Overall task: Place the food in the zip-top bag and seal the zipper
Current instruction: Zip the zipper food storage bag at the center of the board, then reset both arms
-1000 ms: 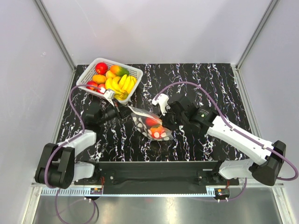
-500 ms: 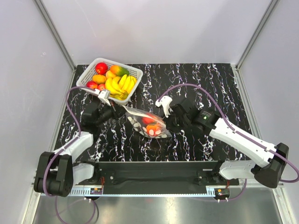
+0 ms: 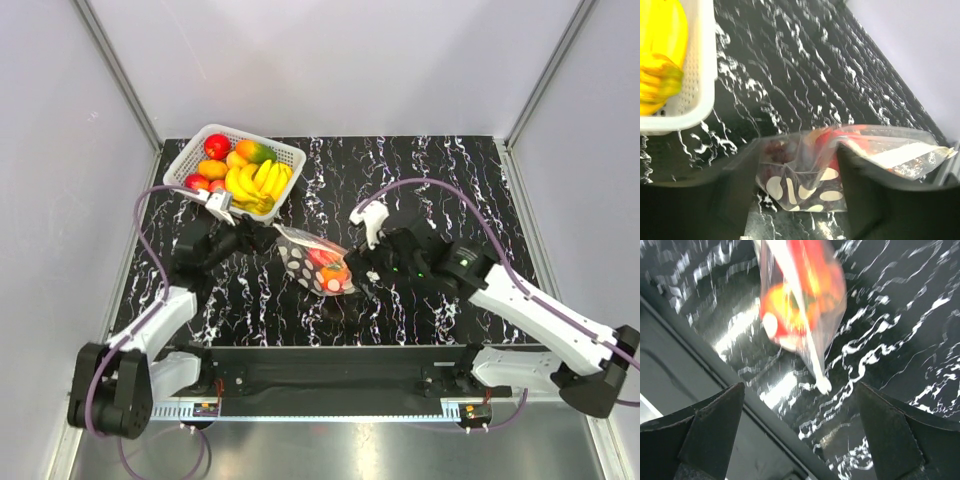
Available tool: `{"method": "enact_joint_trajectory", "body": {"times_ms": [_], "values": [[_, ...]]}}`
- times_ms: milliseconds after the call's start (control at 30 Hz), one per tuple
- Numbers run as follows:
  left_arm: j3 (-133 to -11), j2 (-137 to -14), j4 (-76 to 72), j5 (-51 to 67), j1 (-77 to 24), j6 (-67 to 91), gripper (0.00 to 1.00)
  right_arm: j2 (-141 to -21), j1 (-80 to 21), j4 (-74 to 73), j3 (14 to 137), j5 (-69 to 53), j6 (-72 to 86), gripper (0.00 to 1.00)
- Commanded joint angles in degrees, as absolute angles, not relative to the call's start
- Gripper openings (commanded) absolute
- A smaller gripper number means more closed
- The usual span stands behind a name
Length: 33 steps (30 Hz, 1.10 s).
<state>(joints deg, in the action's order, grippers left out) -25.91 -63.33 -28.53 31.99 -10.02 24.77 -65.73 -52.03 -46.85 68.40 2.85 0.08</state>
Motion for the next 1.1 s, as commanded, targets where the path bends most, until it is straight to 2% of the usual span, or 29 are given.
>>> {"method": "enact_joint_trajectory", "body": {"times_ms": [0, 100, 267, 433, 567, 700, 867, 1067], "values": [[-27.16, -55.75, -27.79, 26.29, -10.11, 25.13, 0.77, -59.78, -52.38, -38.95, 67.86, 7.29, 4.82, 1.00], [-27.33, -51.34, -23.41, 24.26, -10.20, 27.50, 0.99, -55.48, -52.30, -33.76, 65.31, 10.26, 8.50, 1.00], [-31.72, -41.16, -7.95, 12.95, -10.28, 28.91, 0.99, -53.17, -52.30, -32.60, 63.98, 18.80, 15.72, 1.00], [-38.22, -36.13, 10.44, 1.77, -10.28, 37.34, 0.99, -49.49, -52.38, -35.32, 63.72, 27.85, 22.93, 1.00], [-41.74, -33.58, 14.84, 9.39, -10.28, 36.04, 0.99, -40.01, -52.38, -33.15, 58.82, 29.80, 24.17, 1.00], [-44.64, -30.86, 23.35, 14.15, -10.28, 28.16, 0.99, -27.98, -52.29, -32.51, 54.67, 28.91, 25.13, 0.99], [-43.34, -27.08, 30.49, 14.14, -10.28, 20.94, 0.99, -21.28, -52.38, -35.77, 52.39, 31.55, 25.84, 1.00], [-40.17, -19.70, 28.84, 17.58, -10.46, 22.05, 0.99, -20.13, -52.38, -38.67, 51.42, 32.87, 26.01, 1.00]]}}
